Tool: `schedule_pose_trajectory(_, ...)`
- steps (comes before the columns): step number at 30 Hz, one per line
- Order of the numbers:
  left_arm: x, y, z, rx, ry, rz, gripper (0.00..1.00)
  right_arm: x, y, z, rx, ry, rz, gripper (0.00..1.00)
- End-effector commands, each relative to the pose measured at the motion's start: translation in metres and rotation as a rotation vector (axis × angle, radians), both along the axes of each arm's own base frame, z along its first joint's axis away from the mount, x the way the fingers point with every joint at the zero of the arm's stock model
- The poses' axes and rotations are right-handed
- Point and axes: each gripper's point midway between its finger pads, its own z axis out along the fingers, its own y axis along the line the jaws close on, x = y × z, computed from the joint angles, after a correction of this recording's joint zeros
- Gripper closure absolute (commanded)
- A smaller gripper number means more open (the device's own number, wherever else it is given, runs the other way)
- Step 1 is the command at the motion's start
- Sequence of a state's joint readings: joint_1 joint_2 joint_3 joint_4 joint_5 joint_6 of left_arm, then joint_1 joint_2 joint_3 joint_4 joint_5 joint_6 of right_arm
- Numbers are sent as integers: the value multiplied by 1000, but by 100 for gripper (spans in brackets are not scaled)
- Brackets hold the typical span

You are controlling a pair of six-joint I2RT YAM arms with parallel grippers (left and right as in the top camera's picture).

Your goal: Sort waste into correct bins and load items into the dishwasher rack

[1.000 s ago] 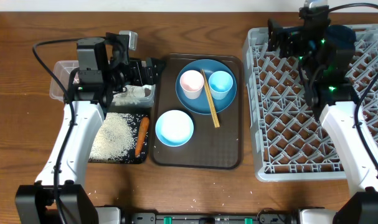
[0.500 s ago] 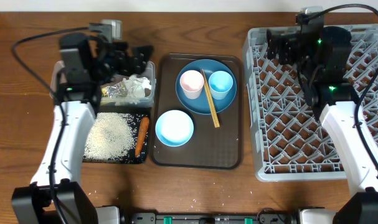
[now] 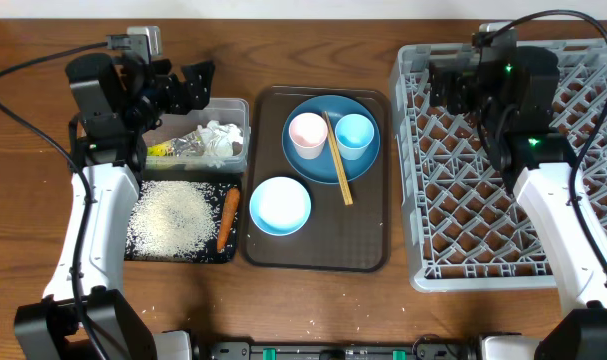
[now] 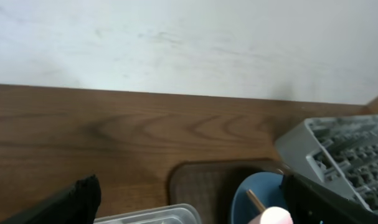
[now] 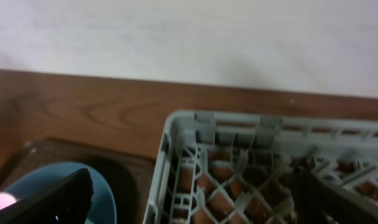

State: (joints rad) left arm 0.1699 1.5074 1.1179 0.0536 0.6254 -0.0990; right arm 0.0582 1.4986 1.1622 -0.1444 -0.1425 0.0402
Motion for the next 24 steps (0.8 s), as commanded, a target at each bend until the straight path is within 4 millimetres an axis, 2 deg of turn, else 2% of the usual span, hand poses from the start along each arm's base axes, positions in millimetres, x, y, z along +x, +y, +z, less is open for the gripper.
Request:
schedule_pose_trajectory(1, 5, 8, 5, 27, -16, 38, 4, 2, -11, -2, -25, 16, -32, 1)
schedule_pose_trajectory(3, 5, 8, 4, 27, -16, 38, 1, 1, -14, -5, -37, 29, -52, 1)
schedule_pose_trajectory(9, 8, 7, 0, 26, -12, 34, 2, 1, -20, -6, -45, 31, -72, 1)
schedule_pose_trajectory(13, 6, -7, 2, 11, -16, -16, 2, 1, -21, -6, -46, 31, -75, 1)
schedule_pose_trajectory(18, -4, -34, 8, -40, -26, -149, 2, -13, -6, -5, -2, 67, 6, 1)
schedule_pose_trajectory(21, -10, -46, 11, -174, 38, -171, 2, -31, 16, 9, 64, 67, 123, 1)
schedule_pose_trajectory(24, -23, -68, 17, -321, 112, -258, 2, -49, 24, 25, 92, 60, 169, 1)
